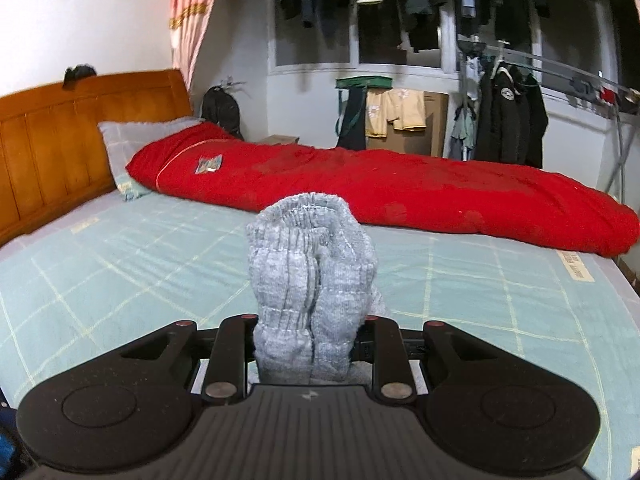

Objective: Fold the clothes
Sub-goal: 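Lift the cuffs with the right gripper and carry them toward the waistband, then lower the held cuffs onto the waistband and open the right gripper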

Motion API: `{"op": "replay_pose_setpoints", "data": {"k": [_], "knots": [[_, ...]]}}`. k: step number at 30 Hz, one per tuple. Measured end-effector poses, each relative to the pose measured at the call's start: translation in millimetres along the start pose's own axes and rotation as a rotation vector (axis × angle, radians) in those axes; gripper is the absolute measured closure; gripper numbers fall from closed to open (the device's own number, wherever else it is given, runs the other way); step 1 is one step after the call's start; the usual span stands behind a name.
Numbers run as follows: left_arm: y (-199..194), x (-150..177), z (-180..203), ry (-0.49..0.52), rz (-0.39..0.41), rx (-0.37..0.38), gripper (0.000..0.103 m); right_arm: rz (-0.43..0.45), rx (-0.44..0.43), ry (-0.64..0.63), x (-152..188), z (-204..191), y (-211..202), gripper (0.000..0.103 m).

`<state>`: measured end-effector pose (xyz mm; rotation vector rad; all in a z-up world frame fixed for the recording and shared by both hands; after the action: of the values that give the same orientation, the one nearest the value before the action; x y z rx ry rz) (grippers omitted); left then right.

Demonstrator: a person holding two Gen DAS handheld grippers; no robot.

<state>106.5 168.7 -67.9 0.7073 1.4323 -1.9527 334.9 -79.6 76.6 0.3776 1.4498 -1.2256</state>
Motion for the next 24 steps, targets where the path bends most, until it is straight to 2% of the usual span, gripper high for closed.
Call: {"op": "replay_pose_setpoints", "data": {"k": [8, 17, 24], "knots": [[-3.6, 5.7, -8.8, -0.021, -0.007, -0.011, 0.001, -0.013, 0.014, -0.179, -4.2, -49.4, 11.9, 0.074], [-3.3, 10.3, -12.7, -0.036, -0.022, -0.02, 0.001, -0.067, 0.069, -0.475, 24.9, -115.0, 29.1, 0.073], [-2.6, 13.6, -16.2, -0.046, -0.031, -0.027, 0.001, -0.086, 0.119, -0.643, 38.7, -153.5, 40.7, 0.073]]}}
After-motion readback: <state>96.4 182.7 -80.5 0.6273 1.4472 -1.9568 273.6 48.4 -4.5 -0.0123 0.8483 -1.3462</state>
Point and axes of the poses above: each gripper's, at about its wrist camera, not at the fingertips, and y roughly the way its jaws point, z to its right, x to its underside, the point moved 7 cm from there along y, roughly the way its jaws point, and after that the axes turned 13 degrees about -y, right-handed, at the moved point
